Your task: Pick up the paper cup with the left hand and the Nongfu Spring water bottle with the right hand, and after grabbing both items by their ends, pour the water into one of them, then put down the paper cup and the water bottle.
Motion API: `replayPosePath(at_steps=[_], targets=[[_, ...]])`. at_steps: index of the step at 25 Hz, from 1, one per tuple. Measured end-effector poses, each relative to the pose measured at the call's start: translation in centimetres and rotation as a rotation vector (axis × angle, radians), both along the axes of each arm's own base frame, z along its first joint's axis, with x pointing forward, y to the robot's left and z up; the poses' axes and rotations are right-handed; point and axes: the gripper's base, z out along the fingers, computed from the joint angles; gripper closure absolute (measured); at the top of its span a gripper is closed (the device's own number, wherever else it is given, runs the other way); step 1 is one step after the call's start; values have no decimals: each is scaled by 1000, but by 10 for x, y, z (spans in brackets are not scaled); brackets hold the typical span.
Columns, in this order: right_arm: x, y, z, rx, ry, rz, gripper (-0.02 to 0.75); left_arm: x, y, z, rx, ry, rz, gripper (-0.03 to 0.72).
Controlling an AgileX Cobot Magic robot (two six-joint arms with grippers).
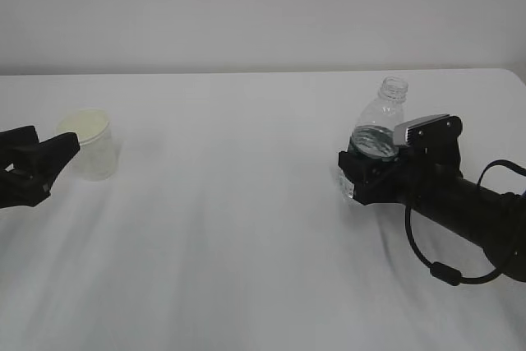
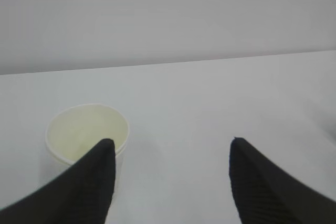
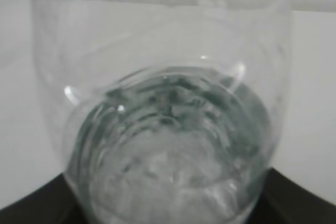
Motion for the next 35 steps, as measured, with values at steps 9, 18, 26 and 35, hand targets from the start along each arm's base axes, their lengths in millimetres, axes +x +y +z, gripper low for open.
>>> replayPosePath(at_steps=[9, 18, 26, 35], targets=[[0, 0, 1, -4, 4, -1, 313, 0, 0, 0, 0, 0, 0, 204], [-15, -3, 31, -64, -68, 14, 313, 0, 0, 0, 0, 0, 0, 204], [-37, -8, 67, -114, -72, 5, 314, 0, 0, 0, 0, 0, 0, 204], [-53, -13, 103, -165, -95, -15, 314, 0, 0, 0, 0, 0, 0, 204]])
